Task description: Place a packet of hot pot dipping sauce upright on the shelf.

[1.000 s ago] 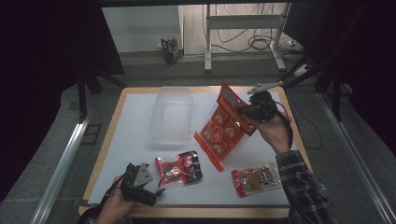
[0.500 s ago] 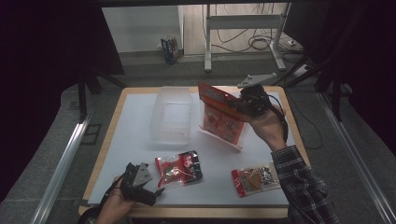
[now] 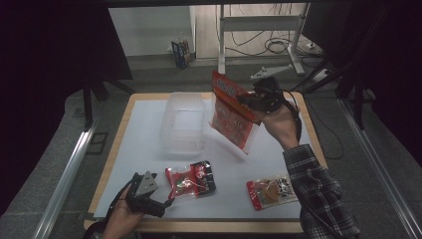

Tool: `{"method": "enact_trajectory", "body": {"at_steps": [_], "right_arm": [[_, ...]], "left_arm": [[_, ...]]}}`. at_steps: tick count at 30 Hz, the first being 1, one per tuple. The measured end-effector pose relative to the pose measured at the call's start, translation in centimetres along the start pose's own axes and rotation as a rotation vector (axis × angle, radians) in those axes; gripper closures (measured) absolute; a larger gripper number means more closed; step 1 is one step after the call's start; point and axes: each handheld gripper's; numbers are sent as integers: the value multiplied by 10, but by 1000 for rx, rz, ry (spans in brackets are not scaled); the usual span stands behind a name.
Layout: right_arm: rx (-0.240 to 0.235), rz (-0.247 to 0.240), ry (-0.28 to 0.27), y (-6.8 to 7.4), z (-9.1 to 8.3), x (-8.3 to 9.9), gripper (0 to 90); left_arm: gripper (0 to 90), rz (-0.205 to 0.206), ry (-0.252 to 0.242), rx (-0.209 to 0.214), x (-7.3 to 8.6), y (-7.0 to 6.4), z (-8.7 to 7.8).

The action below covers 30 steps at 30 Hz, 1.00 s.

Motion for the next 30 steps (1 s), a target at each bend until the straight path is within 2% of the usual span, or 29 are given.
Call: {"method": "enact_trajectory", "body": {"at_steps": [3, 8, 17, 24, 30], "right_arm": [[-8, 16, -12, -2, 2, -6, 889], [-3, 27, -20, -2, 6, -15, 889], [11, 25, -25, -3, 12, -32, 888], [4, 53, -39, -5, 22, -45, 889], [18, 34, -20, -3, 36, -57, 888]], "left_arm": [[0, -24, -19, 29, 0, 2, -2], [0, -40, -34, 31, 1, 3, -2], [0, -22, -35, 17, 1, 3, -2], [0, -16, -34, 17, 1, 3, -2], [0, -16, -36, 13, 1, 2, -3]]}}
Point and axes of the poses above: each handheld gripper's, and its own axes: z roughly forward along the jaws, x roughly out of its underside, y roughly to its left, and after that the axes turned 11 degrees about -x, right-handed
